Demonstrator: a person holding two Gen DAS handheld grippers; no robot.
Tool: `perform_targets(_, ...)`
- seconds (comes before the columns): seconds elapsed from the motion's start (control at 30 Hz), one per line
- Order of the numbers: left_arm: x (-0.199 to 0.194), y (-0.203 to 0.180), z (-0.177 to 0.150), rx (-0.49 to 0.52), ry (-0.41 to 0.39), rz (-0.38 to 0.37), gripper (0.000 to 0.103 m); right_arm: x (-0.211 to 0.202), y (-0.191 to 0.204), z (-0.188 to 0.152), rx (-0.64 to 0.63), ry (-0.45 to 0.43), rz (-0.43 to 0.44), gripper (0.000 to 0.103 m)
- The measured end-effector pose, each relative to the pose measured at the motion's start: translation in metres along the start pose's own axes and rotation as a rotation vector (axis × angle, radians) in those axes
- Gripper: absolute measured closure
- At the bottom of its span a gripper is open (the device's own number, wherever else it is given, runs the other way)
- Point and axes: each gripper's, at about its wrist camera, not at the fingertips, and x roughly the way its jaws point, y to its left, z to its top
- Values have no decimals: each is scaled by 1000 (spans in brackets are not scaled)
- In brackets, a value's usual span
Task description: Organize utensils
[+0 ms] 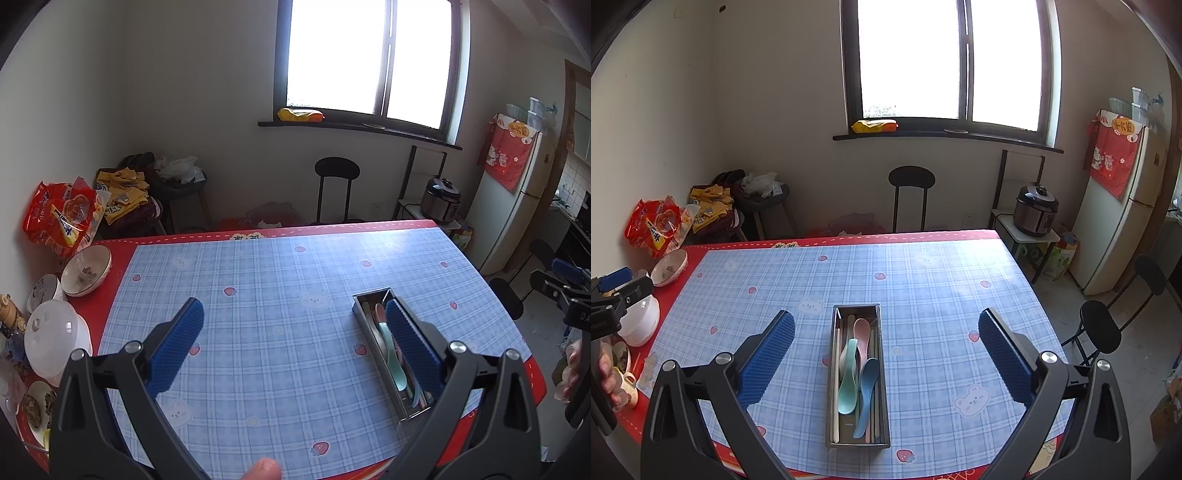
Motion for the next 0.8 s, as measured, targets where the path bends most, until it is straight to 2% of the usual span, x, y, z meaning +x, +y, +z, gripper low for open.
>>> perform_targets(0.5,20,26,-18,-69,74,47,5,22,-3,-8,12,48,4,6)
perform_targets(0.6,19,25,-18,-63,67,66,5,23,-2,-7,7,47,4,6)
perform_targets(0.8,11,26,-17,-92,35,34,5,23,4,-7,-7,48,10,6)
